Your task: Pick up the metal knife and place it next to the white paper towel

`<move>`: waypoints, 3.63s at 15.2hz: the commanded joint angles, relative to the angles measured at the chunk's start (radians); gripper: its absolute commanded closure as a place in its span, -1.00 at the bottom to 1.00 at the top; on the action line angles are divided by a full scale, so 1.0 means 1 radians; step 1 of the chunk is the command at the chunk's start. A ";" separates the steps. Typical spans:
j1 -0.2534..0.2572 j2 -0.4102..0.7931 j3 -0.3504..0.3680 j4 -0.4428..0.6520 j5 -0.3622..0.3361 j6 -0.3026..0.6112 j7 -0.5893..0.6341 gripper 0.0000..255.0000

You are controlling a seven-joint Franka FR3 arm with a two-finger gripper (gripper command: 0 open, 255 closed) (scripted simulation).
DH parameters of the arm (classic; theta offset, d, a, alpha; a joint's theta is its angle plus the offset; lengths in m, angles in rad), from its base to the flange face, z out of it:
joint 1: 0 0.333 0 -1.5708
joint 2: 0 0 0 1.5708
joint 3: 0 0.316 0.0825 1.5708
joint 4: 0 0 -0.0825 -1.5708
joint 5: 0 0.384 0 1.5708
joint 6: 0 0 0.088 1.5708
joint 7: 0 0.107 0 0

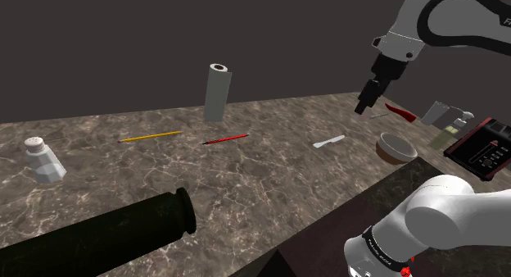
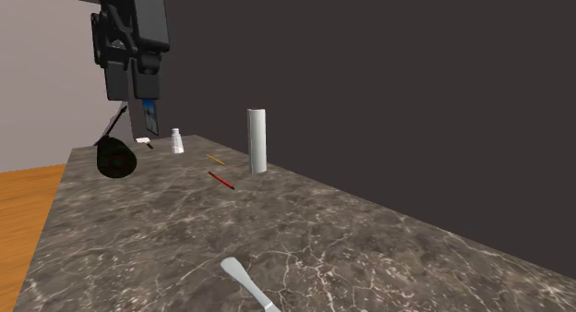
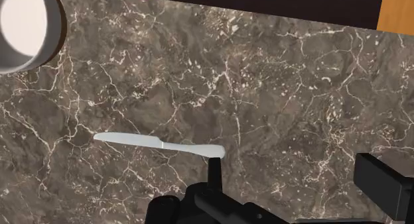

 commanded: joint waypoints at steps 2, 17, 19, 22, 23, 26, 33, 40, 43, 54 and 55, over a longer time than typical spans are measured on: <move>0.013 -0.009 -0.030 -0.029 -0.020 0.024 -0.075 -1.00; 0.253 0.215 -0.549 -0.183 -0.275 0.471 -1.185 -1.00; 0.309 0.290 -0.624 -0.168 -0.273 0.539 -1.338 -1.00; 0.371 0.376 -0.701 -0.158 -0.254 0.619 -1.489 -1.00; 0.373 0.385 -0.707 -0.166 -0.253 0.635 -1.491 -1.00; 0.380 0.415 -0.725 -0.188 -0.247 0.685 -1.499 -1.00; 0.387 0.443 -0.741 -0.205 -0.239 0.729 -1.508 -1.00; 0.387 0.443 -0.741 -0.205 -0.239 0.728 -1.508 1.00; 0.387 0.442 -0.741 -0.206 -0.240 0.728 -1.507 1.00; 0.367 0.367 -0.697 -0.159 -0.258 0.611 -1.486 1.00; 0.365 0.358 -0.691 -0.152 -0.259 0.595 -1.484 1.00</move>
